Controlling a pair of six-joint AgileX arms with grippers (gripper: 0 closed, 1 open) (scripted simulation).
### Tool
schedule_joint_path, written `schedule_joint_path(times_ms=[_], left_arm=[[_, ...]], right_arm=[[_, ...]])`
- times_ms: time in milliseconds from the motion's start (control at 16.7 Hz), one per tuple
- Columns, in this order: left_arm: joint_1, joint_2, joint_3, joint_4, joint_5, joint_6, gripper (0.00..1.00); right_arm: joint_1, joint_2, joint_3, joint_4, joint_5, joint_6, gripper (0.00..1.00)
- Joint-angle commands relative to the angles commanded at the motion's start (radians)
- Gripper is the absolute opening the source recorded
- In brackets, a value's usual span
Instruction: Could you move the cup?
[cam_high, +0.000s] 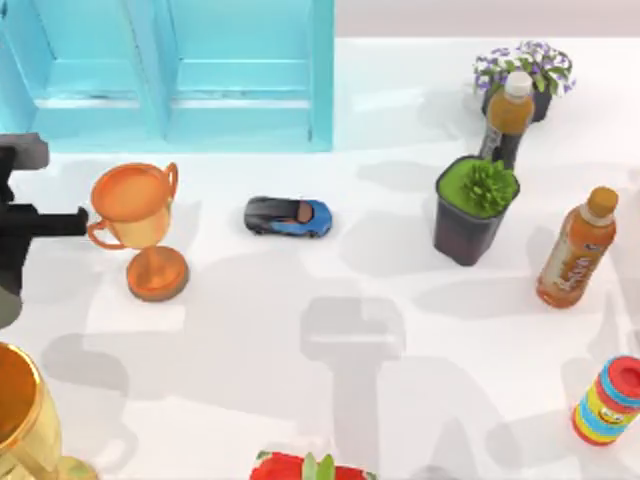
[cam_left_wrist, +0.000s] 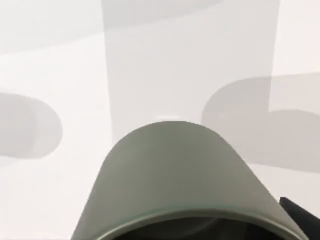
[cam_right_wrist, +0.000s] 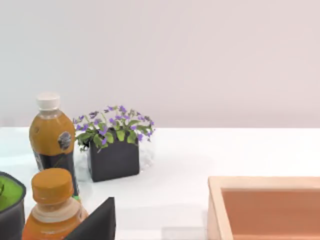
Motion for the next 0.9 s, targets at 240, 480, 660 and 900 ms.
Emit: schedule_joint_path(times_ms=[240,480,660,900], left_arm=[[0.017,-0.001,0.004,0.009,0.001,0.015,0.00],[0.023,0.003,-0.001,0.022,0.003,0.026,0.00],[0.070,0.013,-0.035,0.081,0.007,0.068,0.00],[0.089,0.061,-0.134,0.157,-0.008,0.086,0.00]], right_arm=[[0.000,0.000,0.000,0.000,0.000,0.000,1.00],[0.000,0.000,0.000,0.000,0.000,0.000,1.00],[0.000,0.000,0.000,0.000,0.000,0.000,1.00],[0.000,0.000,0.000,0.000,0.000,0.000,1.00]])
